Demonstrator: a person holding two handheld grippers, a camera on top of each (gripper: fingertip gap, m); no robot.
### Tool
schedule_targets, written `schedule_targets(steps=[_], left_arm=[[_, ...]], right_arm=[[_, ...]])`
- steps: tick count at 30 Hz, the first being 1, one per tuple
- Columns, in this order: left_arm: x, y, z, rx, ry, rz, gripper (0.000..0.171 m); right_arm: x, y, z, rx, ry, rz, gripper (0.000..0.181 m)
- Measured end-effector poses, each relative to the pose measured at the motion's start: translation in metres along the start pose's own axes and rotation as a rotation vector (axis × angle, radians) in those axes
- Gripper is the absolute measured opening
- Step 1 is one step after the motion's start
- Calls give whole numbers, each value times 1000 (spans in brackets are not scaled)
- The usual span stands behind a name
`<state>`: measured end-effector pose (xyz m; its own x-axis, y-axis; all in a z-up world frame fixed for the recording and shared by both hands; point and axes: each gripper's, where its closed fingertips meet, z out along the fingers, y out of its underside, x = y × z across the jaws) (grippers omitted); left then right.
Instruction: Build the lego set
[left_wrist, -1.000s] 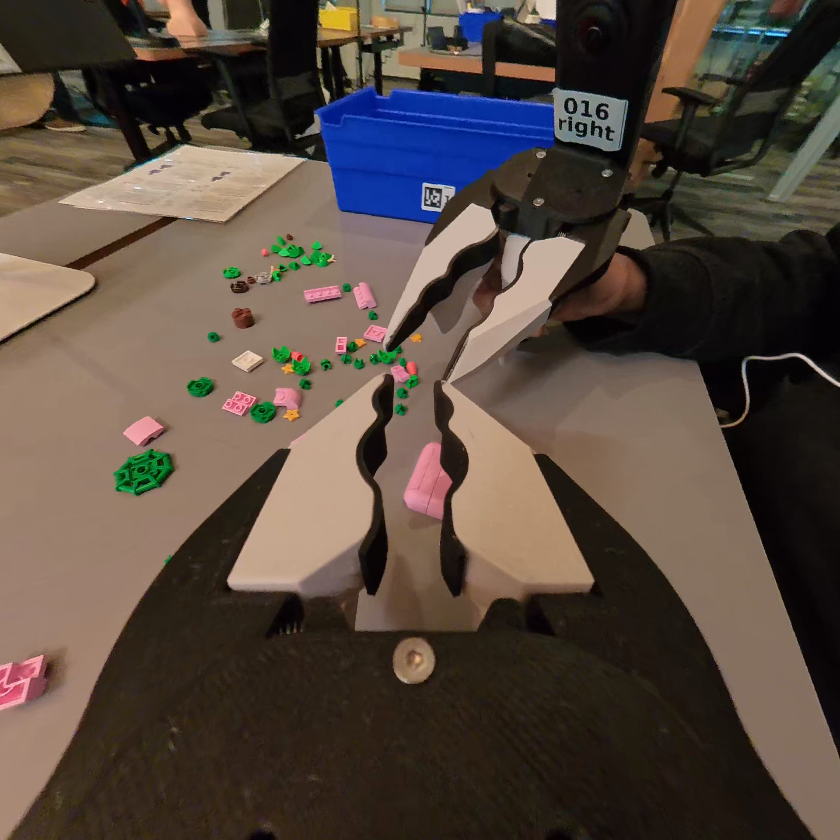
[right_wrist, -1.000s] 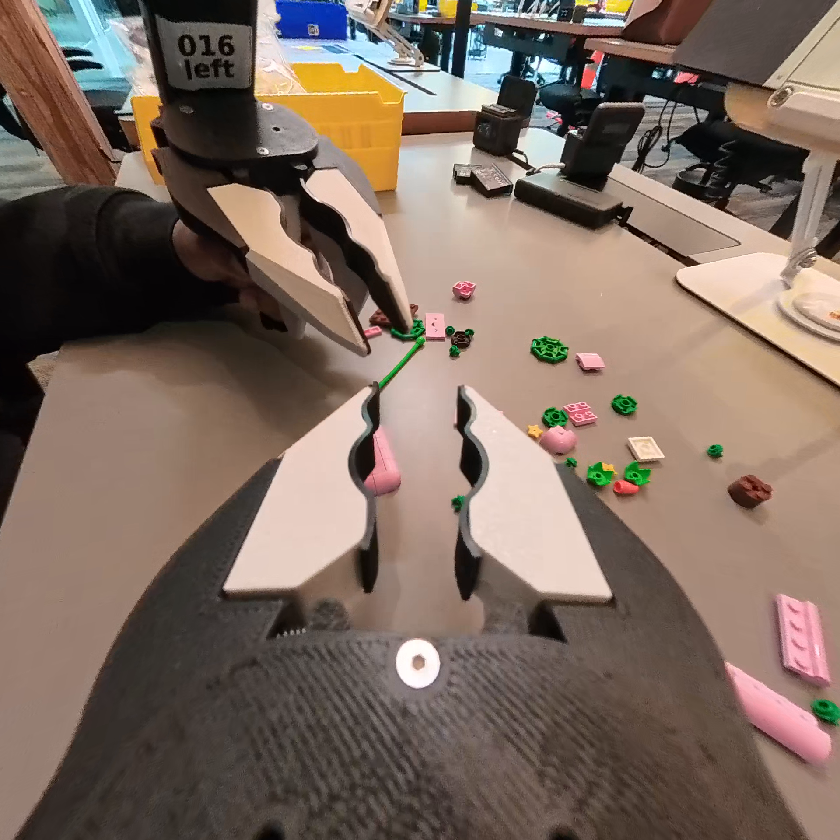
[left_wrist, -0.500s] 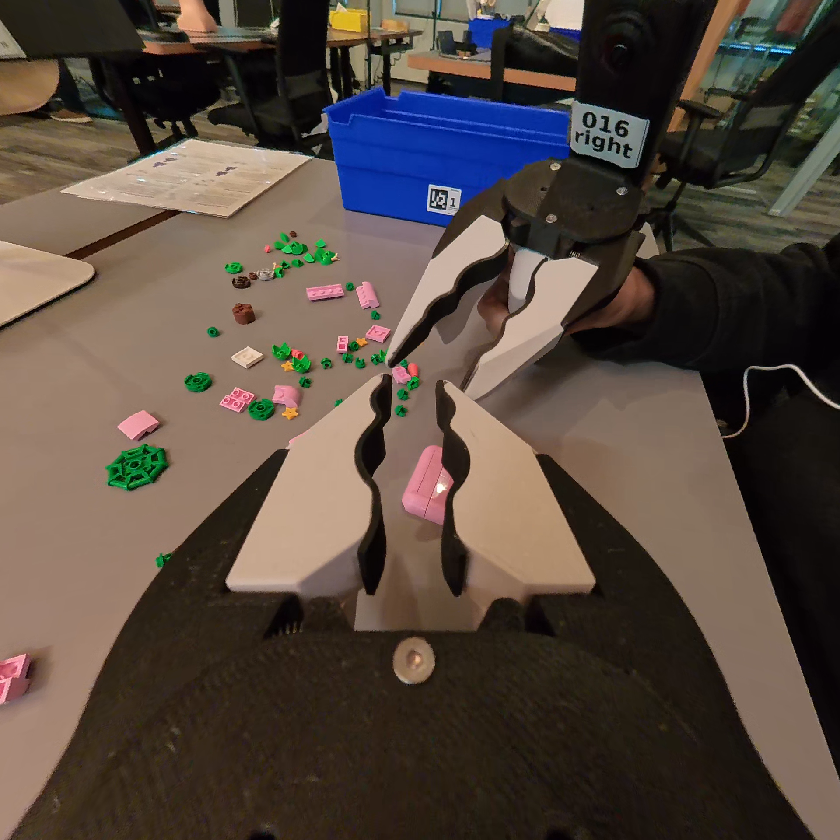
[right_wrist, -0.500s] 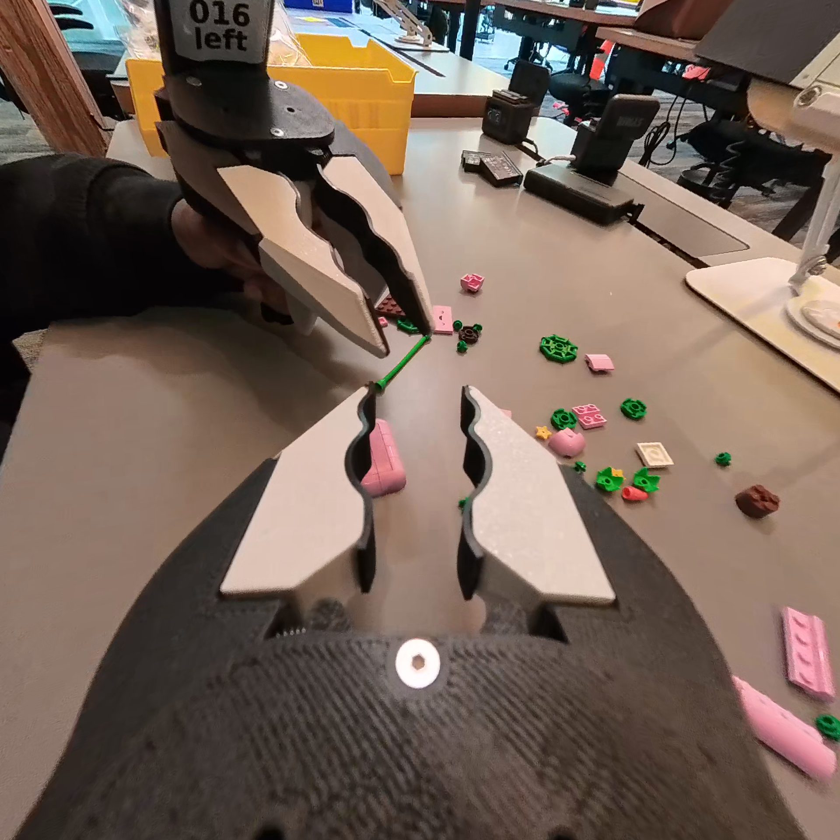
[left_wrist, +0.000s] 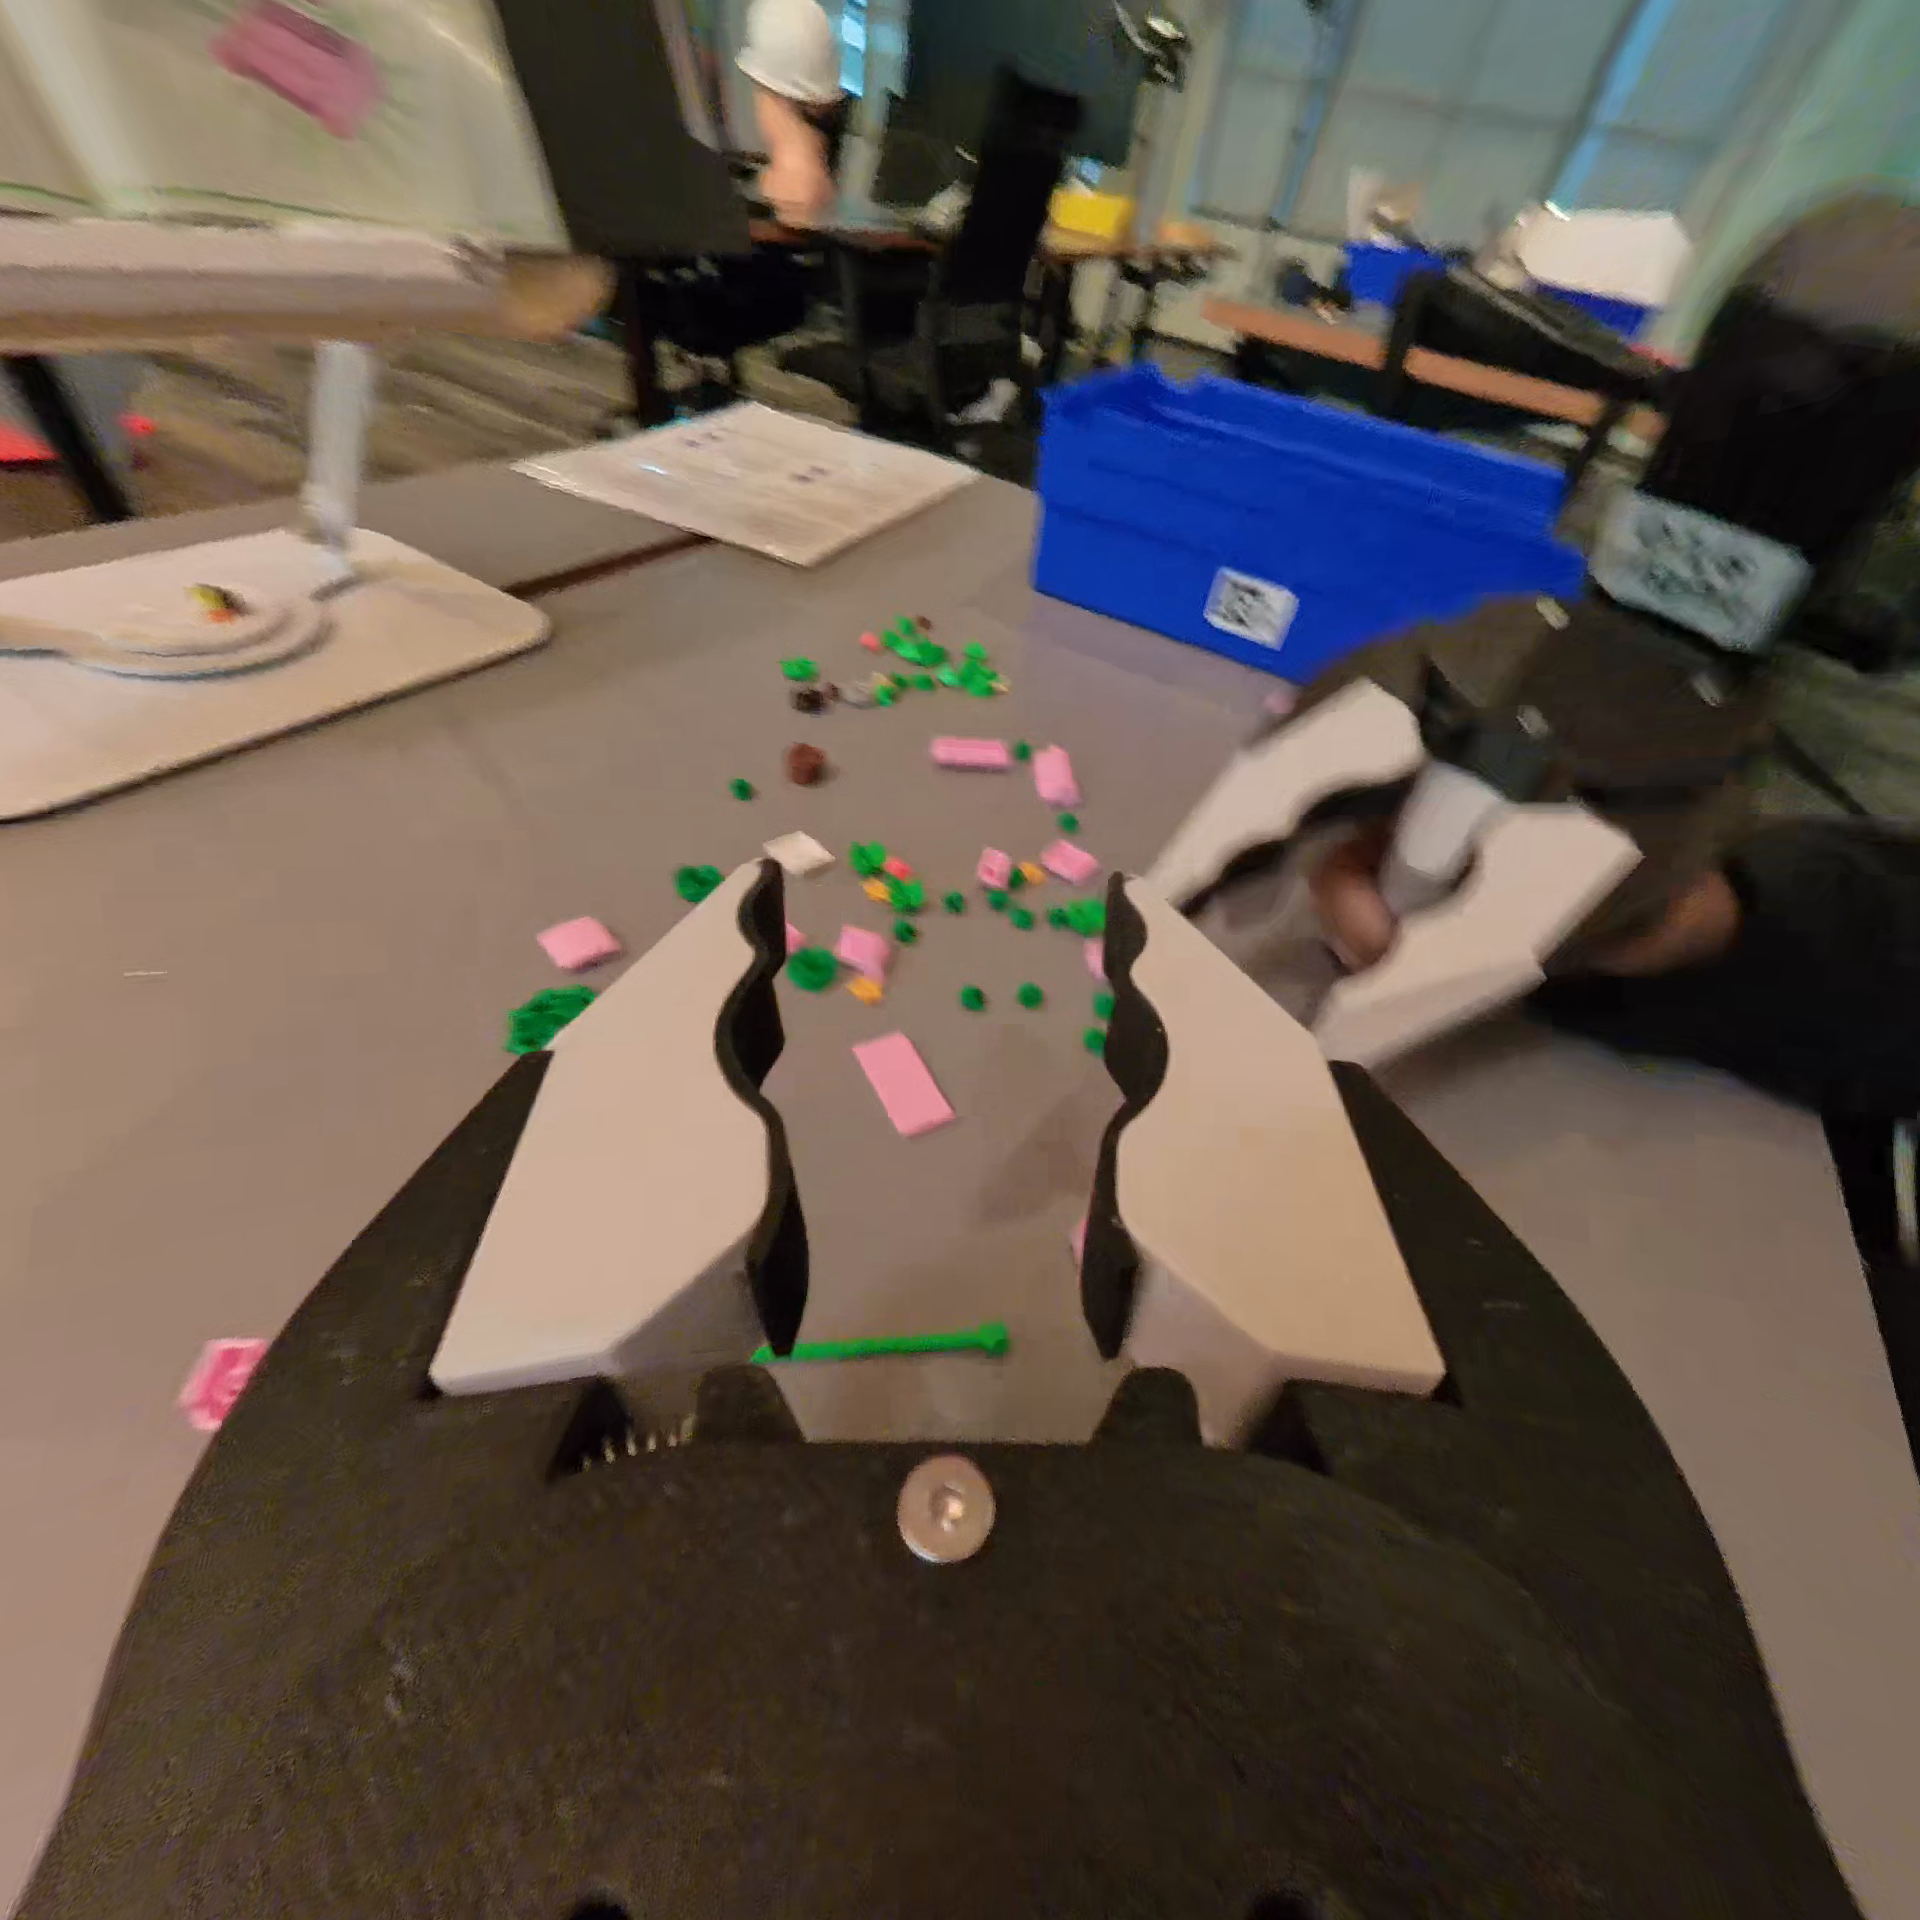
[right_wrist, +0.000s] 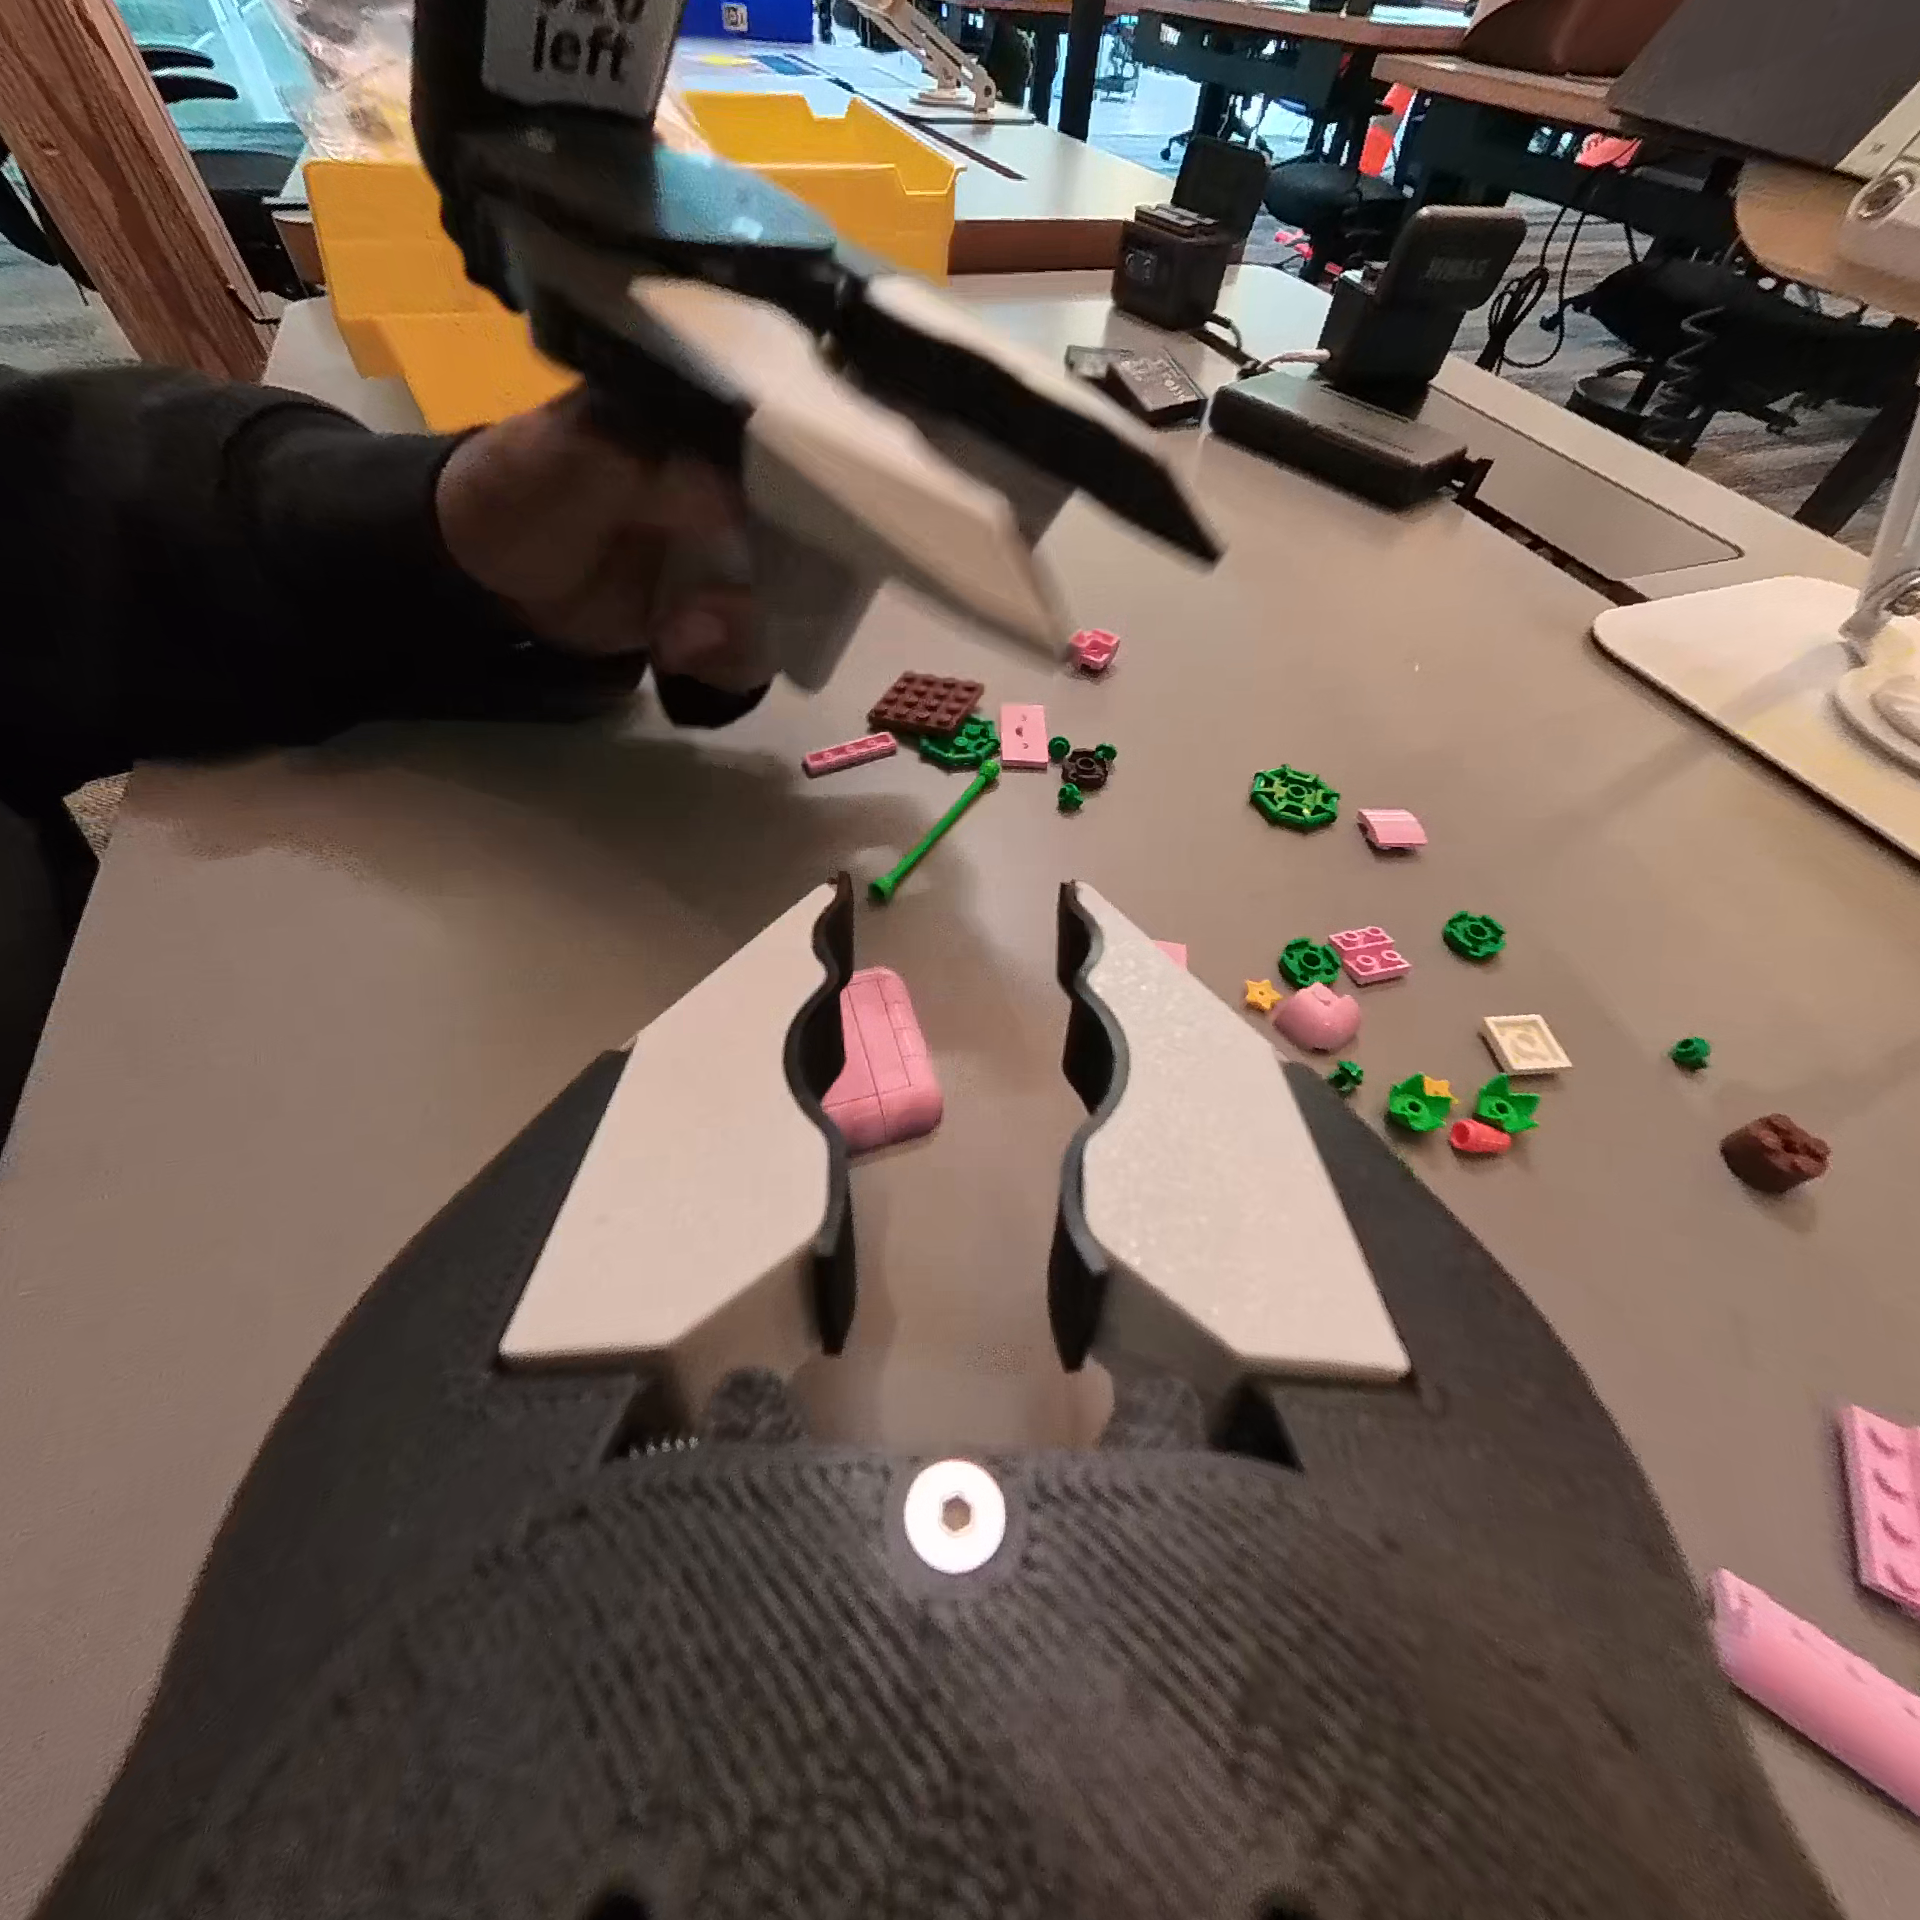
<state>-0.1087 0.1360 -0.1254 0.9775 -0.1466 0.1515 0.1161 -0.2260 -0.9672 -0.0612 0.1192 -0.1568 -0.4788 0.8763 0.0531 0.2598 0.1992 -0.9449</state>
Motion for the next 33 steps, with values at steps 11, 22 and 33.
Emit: schedule_targets(steps=[11,22,33], left_arm=[[-134,-156,122,-1,-555,322,72],[-207,-198,194,-30,-681,354,92],[-221,-194,190,-54,-776,443,67]], right_arm=[[-7,-13,-7,48,-15,2,38],[-9,-28,-19,116,-32,41,38],[-7,-15,-10,64,-34,55,38]])
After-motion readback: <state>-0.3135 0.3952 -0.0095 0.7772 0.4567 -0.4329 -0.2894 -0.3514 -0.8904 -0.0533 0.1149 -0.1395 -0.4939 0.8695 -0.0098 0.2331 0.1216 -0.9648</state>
